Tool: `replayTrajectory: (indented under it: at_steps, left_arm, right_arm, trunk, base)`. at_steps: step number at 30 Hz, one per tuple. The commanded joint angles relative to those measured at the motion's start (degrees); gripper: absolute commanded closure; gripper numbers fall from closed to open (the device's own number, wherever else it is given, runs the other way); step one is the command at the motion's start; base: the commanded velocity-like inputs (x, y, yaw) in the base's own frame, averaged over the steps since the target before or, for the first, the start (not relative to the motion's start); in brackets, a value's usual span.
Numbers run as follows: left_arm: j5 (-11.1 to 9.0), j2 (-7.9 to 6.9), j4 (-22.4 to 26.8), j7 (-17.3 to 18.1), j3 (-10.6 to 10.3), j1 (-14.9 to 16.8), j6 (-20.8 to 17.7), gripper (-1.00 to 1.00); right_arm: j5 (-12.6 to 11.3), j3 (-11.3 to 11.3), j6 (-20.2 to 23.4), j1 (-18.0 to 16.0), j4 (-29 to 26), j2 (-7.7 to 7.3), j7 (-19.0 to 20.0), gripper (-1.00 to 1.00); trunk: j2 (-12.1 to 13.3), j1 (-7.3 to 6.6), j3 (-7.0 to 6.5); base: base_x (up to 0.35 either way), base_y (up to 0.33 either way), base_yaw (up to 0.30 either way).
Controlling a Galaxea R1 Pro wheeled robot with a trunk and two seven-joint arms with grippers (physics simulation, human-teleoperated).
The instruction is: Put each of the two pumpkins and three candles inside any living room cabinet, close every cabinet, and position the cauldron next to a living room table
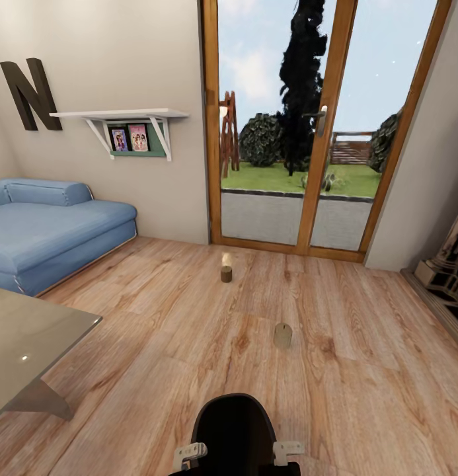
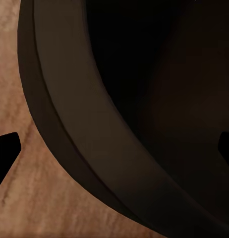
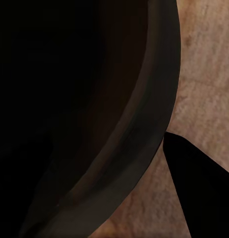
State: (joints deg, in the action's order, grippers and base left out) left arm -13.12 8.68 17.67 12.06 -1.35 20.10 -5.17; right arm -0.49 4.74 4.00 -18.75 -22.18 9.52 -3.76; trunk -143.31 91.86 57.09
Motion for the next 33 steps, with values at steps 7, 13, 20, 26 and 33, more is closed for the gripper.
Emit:
replayTrajectory:
  at_steps: [7, 13, 20, 26, 33]
  left_arm:
    - [-0.7, -0.07, 0.1, 0.1, -0.1, 0.0, -0.5, 1.0]
    - [-0.6, -0.11, 0.1, 0.1, -0.1, -0.1, -0.5, 1.0]
    - [-1.4, -0.16, 0.2, 0.2, -0.1, -0.1, -0.4, 1.0]
    - [-1.6, -0.16, 0.2, 0.2, -0.1, -0.1, -0.4, 1.0]
    - [-1.7, -0.1, 0.2, 0.2, -0.1, -0.1, -0.5, 1.0]
  right_arm:
    - [-0.5, 0.6, 0.4, 0.0, -0.1, -0.02, -0.3, 1.0]
    - [-0.5, 0.7, 0.4, 0.0, -0.1, -0.02, -0.3, 1.0]
    - [-0.5, 0.7, 0.4, 0.0, -0.1, -0.02, -0.3, 1.0]
    - [-0.5, 0.7, 0.4, 0.0, -0.1, -0.02, -0.3, 1.0]
    - [-0.5, 0.7, 0.4, 0.0, -0.1, -0.02, -0.3, 1.0]
  trunk:
    - [0.0, -0.01, 0.06]
    - [0.0, -0.01, 0.06]
    - [0.0, -0.01, 0.06]
    - [0.0, -0.01, 0.06]
    - [0.0, -0.01, 0.06]
  base:
    - [0.0, 0.0, 0.0]
    - [0.0, 0.0, 0.0]
    - [0.0, 0.0, 0.0]
    - [0.0, 0.0, 0.0]
    - [0.0, 0.0, 0.0]
